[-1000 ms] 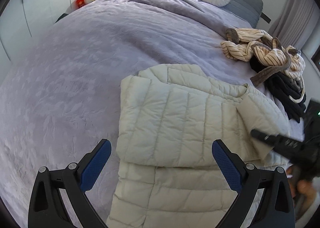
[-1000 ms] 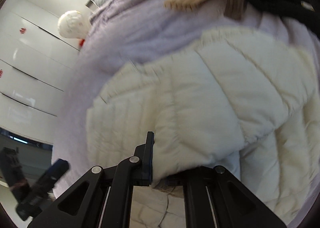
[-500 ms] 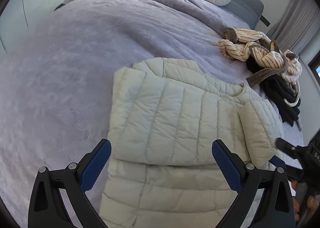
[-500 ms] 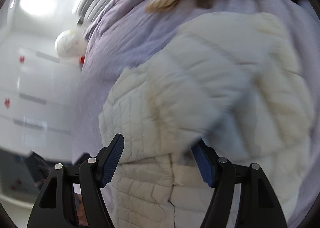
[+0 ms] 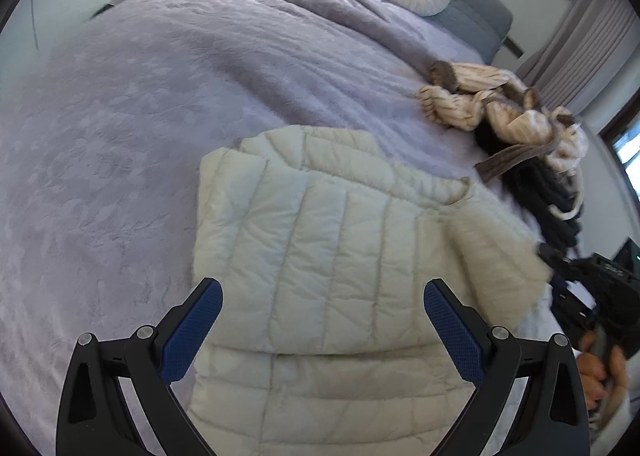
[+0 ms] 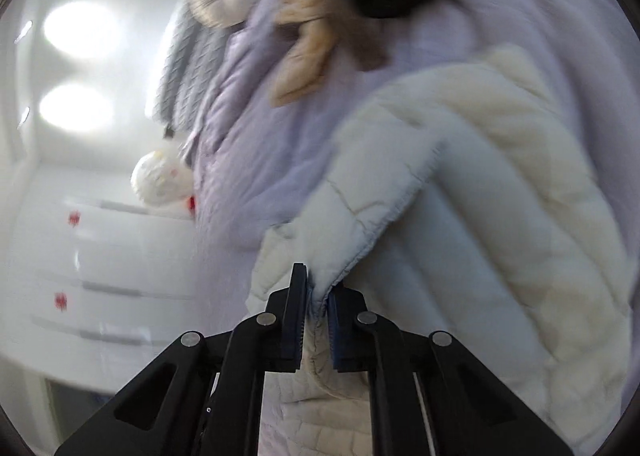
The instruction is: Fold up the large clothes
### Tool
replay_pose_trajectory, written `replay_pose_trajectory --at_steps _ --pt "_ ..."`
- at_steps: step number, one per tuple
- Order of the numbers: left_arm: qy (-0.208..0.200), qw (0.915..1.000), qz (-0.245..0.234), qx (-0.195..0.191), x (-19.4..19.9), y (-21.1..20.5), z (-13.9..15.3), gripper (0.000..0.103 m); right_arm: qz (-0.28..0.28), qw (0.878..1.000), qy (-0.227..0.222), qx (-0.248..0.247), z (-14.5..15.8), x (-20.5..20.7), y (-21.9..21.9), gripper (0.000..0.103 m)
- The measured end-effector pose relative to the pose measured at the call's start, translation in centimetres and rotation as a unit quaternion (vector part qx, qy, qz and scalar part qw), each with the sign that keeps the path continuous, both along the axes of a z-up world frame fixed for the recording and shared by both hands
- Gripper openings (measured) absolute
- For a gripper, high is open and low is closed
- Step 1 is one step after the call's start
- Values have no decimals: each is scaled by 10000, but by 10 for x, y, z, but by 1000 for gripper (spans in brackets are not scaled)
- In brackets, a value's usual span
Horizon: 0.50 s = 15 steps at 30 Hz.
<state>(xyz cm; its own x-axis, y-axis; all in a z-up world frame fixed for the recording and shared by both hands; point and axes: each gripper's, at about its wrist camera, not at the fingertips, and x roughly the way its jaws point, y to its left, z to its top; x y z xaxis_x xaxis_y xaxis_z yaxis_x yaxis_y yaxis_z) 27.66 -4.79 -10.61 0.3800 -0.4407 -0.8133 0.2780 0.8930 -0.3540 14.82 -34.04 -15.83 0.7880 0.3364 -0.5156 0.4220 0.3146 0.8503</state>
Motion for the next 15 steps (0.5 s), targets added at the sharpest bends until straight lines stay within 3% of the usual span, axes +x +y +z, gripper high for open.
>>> replay_pose_trajectory --at_steps 5,10,13,15 --pt "135 9978 20 -655 10 19 5 101 1181 9881 -199 -969 23 47 48 11" --pt "267 9948 -8 -984 21 32 2 101 2453 9588 209 -1416 0 81 115 11" --pt "499 9912 -140 -1221 24 30 -7 101 2802 9459 591 -1527 -17 87 136 12" --pt "632 9894 -203 -1291 25 25 -14 101 2747 9475 674 -1493 -19 83 136 24"
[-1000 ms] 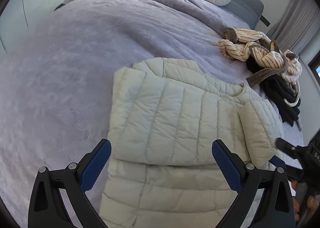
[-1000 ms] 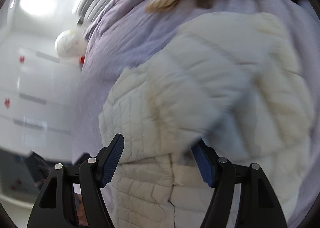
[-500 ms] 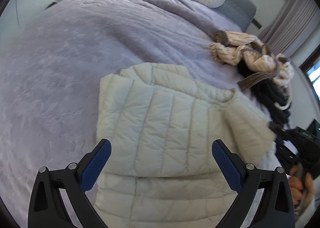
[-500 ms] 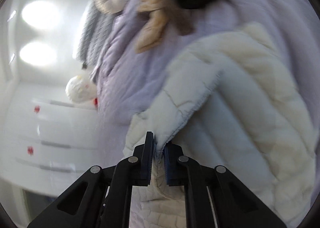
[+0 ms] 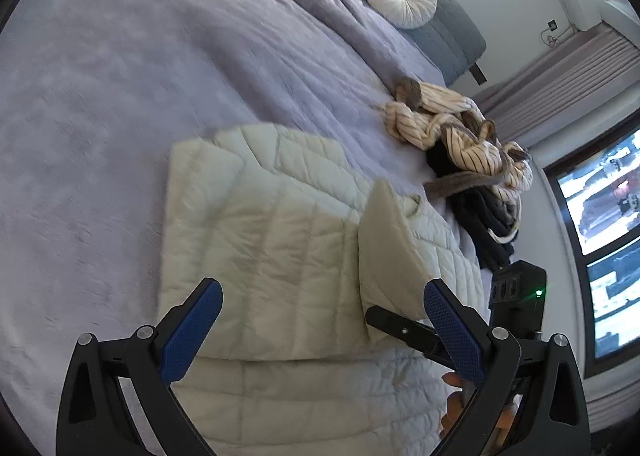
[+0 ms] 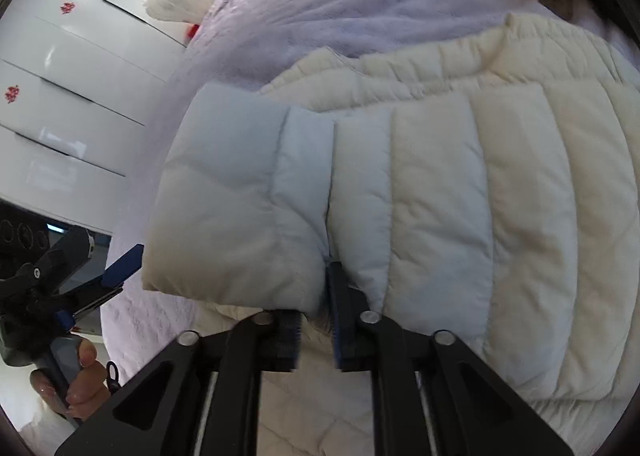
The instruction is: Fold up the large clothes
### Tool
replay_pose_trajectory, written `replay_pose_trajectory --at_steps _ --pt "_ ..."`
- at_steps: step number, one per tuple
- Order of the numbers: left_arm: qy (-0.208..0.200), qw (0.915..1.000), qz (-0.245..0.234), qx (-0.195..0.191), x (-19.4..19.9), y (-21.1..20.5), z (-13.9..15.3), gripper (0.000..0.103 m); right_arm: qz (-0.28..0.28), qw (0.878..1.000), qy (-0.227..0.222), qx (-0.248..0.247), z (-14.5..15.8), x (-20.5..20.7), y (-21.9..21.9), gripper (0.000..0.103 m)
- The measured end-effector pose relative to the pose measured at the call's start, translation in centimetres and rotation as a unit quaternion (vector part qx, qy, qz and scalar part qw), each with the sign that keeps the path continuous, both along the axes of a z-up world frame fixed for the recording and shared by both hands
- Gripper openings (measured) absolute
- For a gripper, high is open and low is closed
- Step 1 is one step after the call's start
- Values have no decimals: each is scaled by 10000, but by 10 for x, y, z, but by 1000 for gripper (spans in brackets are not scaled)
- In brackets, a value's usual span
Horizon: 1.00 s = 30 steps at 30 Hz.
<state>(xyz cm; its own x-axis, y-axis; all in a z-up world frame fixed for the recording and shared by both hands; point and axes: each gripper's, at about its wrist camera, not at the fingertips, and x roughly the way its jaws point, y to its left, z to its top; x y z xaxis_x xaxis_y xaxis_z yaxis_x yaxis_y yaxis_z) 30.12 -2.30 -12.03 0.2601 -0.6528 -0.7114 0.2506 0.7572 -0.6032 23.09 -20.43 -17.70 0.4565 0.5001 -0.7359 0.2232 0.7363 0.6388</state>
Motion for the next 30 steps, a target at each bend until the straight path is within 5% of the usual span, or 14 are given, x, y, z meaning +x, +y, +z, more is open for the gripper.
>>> replay_pose_trajectory --at_steps 2,3,11,20,22,24,26,30 --pt "135 9999 -88 -52 0 -9 -8 101 -172 9997 -50 176 7 -10 -10 62" --pt "192 9997 -159 -70 0 -15 -11 101 -244 9993 -112 258 11 -16 -14 64" --pt "548 9972 -500 111 5 -53 -42 101 -1397 9864 -20 871 13 -113 -80 64" --pt "479 9963 -487 528 8 -79 -53 101 -3255 9212 57 2128 -39 -184 -148 64" --pt "389 9965 -449 591 8 -81 -50 91 -3569 9045 -36 2334 -46 -186 -156 63" --pt "488 9955 -482 660 10 -83 -52 49 -3750 8924 -93 2508 -50 -184 -161 45" --pt "674 9942 -507 664 11 -83 -58 13 -3810 8899 -9 2508 -54 -182 -165 9" --pt "350 9966 -407 629 -4 -70 -44 9 -3762 8943 77 2421 -50 -187 -166 6"
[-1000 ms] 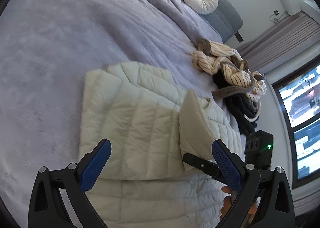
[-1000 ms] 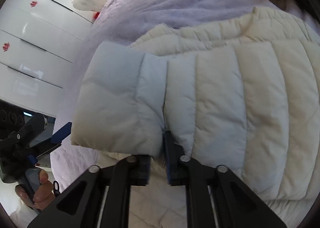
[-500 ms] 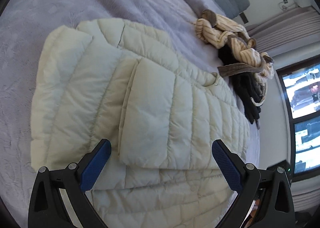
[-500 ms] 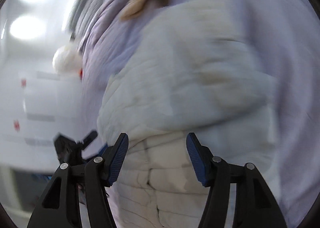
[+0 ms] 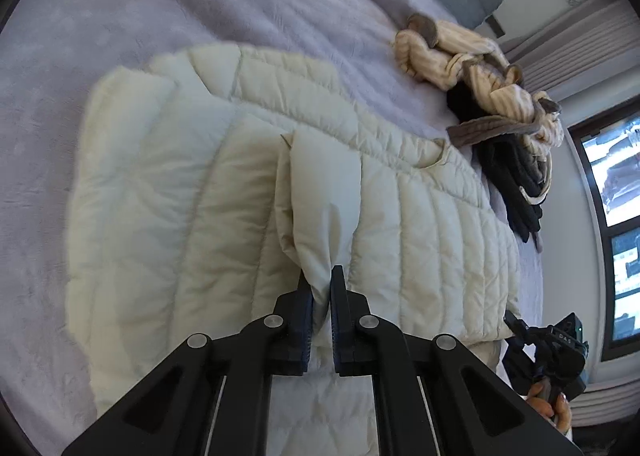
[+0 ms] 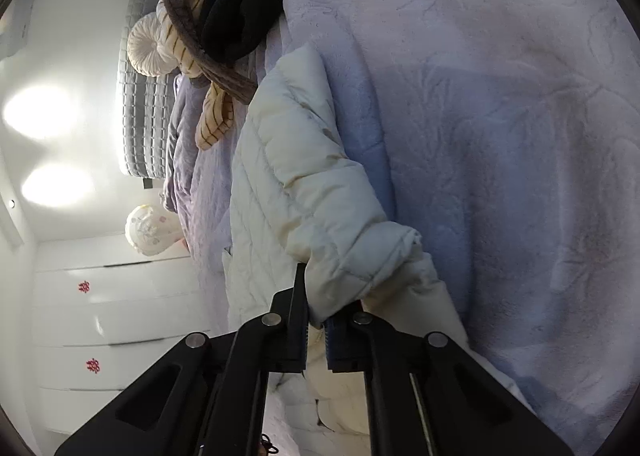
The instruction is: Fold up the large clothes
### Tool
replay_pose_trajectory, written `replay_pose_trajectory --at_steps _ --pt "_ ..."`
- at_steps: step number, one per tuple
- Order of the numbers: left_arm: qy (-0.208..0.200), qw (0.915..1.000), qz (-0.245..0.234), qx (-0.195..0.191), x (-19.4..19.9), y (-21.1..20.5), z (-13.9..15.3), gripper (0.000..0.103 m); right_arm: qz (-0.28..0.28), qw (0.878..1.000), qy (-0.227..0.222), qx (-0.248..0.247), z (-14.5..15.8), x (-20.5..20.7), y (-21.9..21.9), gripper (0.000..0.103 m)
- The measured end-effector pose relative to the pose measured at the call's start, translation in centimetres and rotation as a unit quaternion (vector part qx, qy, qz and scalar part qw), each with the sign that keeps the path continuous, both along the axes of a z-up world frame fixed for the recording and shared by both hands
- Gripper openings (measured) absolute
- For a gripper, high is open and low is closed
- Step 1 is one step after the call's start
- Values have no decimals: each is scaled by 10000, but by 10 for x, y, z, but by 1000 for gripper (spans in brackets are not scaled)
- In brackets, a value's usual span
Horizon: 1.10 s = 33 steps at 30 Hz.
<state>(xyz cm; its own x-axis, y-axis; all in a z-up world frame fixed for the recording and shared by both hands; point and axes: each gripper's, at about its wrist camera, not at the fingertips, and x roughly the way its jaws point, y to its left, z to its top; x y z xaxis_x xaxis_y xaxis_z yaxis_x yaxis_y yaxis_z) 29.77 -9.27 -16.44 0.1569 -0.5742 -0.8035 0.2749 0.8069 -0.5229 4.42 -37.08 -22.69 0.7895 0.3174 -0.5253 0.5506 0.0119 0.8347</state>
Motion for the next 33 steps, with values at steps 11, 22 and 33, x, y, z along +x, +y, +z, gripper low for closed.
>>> replay_pose_trajectory --at_steps 11,22,33 --pt "-174 9983 -102 541 -15 13 -16 9 281 9988 359 -206 -22 -13 -5 6" --pt "-639 9932 -54 968 -17 45 22 9 1166 9898 374 -724 16 -19 -8 10" --pt "-933 9895 -329 1056 -8 -18 20 9 756 9900 103 -1187 27 24 -89 60"
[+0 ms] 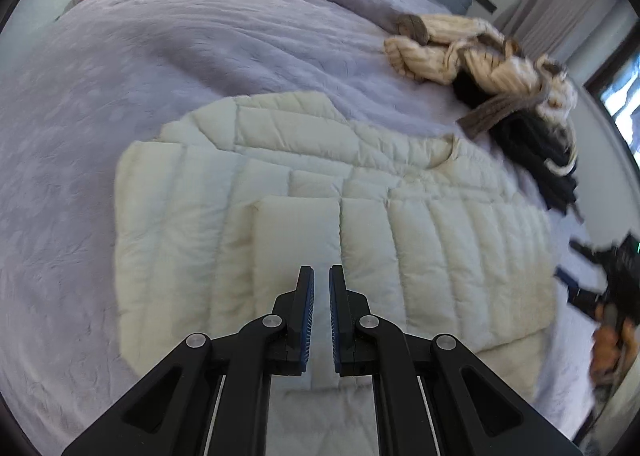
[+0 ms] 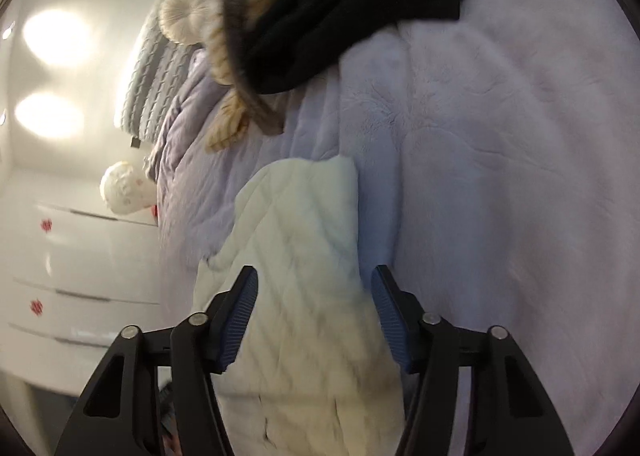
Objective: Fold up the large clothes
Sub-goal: 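Press the folded sleeve flat with the left tool while the right tool holds the hem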
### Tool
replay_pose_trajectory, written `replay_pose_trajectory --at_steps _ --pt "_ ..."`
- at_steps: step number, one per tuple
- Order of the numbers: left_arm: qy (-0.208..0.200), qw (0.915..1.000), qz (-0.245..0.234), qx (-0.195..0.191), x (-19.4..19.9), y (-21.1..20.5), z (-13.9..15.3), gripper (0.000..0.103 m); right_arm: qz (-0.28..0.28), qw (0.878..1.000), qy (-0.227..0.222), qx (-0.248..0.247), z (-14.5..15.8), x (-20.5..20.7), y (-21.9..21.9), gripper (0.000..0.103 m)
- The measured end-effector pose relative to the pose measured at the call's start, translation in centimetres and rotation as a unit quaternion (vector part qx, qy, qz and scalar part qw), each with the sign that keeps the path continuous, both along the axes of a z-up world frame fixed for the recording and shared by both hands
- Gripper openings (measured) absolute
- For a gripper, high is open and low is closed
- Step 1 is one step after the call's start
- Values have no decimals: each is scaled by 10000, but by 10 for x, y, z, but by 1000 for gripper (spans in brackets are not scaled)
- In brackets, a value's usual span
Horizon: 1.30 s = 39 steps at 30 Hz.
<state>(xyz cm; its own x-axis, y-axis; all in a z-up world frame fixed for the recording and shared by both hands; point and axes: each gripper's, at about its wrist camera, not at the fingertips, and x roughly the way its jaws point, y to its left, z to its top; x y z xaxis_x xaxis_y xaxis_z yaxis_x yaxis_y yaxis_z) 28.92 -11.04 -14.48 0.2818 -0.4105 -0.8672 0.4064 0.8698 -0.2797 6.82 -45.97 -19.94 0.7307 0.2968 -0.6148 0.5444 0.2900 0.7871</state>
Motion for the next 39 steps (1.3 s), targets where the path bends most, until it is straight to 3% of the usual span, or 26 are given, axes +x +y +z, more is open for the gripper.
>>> replay_pose_trajectory --at_steps 1,2,3,4,8,10,13,17,22,27,33,39 --pt "6 9999 -11 116 0 -4 -7 9 -2 9999 -27 113 -5 9 -2 60" --pt "34 9998 1 178 1 -5 -13 9 11 9997 -74 253 -11 17 -4 50" --pt "67 9997 46 240 3 -5 -21 9 64 9993 -106 361 -15 24 -3 35" --pt "87 9996 78 262 4 -5 -26 9 182 9994 -37 283 -17 30 -1 8" --pt "138 9994 48 301 6 -5 -40 9 604 9949 518 -625 -22 43 10 8" --pt "119 9994 25 328 6 -6 -41 9 576 9932 748 -682 -34 42 10 9" --pt "116 9994 8 334 6 -6 -41 9 297 9955 743 -517 -35 33 9 11" --pt "119 9994 -8 334 6 -5 -42 9 283 9916 809 -970 -7 18 16 11" --pt "92 9994 -29 341 6 -5 -36 9 582 9851 559 -1522 34 -2 44 11" --pt "93 9998 55 189 7 2 -21 9 1129 9771 703 -1661 31 1 74 11" --pt "-17 10000 15 16 -9 21 -3 9 1153 9774 812 -1578 20 -5 81 11" --pt "88 9994 -43 320 -18 18 -29 9 1085 9796 940 -1405 8 0 87 11"
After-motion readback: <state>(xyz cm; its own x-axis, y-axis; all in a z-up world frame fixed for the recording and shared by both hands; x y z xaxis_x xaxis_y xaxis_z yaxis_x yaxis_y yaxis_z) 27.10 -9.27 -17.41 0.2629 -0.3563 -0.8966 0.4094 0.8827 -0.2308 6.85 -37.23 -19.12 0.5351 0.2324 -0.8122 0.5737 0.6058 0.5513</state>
